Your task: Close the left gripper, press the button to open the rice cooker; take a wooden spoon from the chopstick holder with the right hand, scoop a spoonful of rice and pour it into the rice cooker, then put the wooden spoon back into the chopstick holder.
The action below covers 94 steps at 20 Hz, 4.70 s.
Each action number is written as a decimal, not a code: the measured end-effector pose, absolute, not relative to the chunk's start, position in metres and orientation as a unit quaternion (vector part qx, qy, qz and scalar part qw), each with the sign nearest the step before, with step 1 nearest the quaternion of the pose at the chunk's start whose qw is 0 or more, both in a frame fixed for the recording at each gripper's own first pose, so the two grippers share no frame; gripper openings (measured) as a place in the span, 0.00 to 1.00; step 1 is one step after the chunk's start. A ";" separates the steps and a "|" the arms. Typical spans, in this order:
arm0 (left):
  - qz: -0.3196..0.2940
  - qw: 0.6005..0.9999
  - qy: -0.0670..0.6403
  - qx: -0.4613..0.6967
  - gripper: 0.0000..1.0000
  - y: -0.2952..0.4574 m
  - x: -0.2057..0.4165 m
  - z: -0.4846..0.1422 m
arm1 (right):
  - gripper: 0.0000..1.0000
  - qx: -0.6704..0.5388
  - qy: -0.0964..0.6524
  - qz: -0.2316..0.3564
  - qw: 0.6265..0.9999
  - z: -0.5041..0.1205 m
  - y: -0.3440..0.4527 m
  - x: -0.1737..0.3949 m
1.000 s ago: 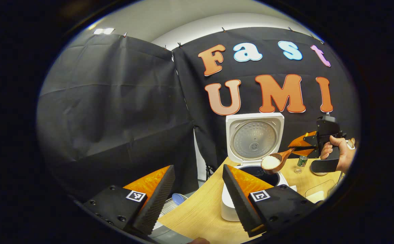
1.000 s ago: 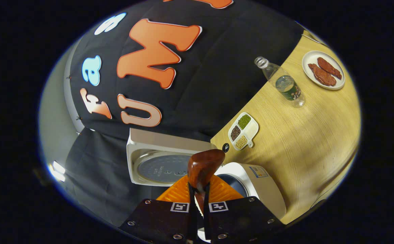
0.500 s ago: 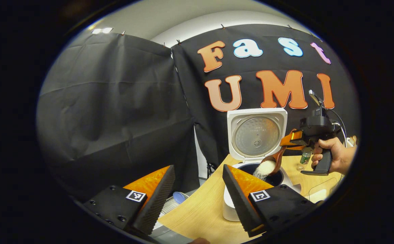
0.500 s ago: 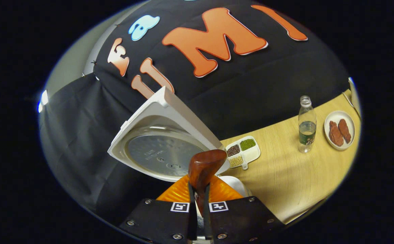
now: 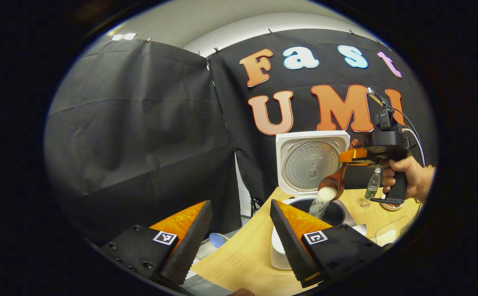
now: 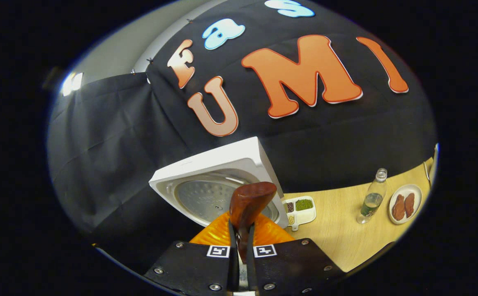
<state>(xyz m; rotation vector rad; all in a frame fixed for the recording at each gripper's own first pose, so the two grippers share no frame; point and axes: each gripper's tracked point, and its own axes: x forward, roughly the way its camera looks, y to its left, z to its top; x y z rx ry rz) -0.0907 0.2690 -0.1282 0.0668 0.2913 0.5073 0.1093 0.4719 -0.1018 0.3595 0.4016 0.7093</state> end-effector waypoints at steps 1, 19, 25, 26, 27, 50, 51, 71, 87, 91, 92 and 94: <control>0.248 0.958 0.143 0.033 0.94 0.268 -0.090 -0.129 | 0.07 0.165 0.183 0.350 0.904 -0.096 0.473 0.109; 0.240 0.960 0.143 0.035 0.96 0.261 -0.089 -0.126 | 0.07 0.048 -0.035 0.427 0.902 0.026 0.477 0.065; 0.241 0.959 0.146 0.037 0.94 0.260 -0.092 -0.128 | 0.07 0.033 -0.042 0.427 0.903 0.021 0.471 0.058; 0.241 0.959 0.147 0.036 0.94 0.260 -0.091 -0.128 | 0.07 0.036 -0.028 0.426 0.904 0.013 0.468 0.058; 0.240 0.959 0.147 0.035 0.96 0.258 -0.090 -0.127 | 0.07 0.044 -0.007 0.427 0.903 0.001 0.465 0.057; 0.128 0.978 0.167 0.004 0.96 0.110 -0.028 -0.133 | 0.07 0.243 0.260 0.072 0.932 -0.207 0.005 0.057; 0.125 0.978 0.167 0.001 0.96 0.105 -0.025 -0.131 | 0.07 0.247 0.265 0.062 0.930 -0.215 -0.007 0.054; 0.116 0.978 0.161 -0.069 0.94 0.121 0.057 -0.068 | 0.40 0.300 0.321 0.022 0.898 -0.314 -0.049 0.028; 0.126 0.950 0.285 -0.017 0.96 0.188 0.271 -0.097 | 0.95 0.110 0.194 -0.036 0.974 -0.160 -0.113 -0.019; 0.129 0.936 0.327 -0.008 0.94 0.190 0.258 -0.102 | 0.95 0.111 0.203 -0.036 0.972 -0.167 -0.114 -0.018; 0.128 0.927 0.353 -0.013 0.94 0.184 0.244 -0.110 | 0.95 0.114 0.204 -0.033 0.972 -0.168 -0.113 -0.016; 0.120 0.900 0.419 -0.025 0.95 0.173 0.206 -0.128 | 0.95 0.116 0.206 -0.023 0.971 -0.171 -0.106 -0.010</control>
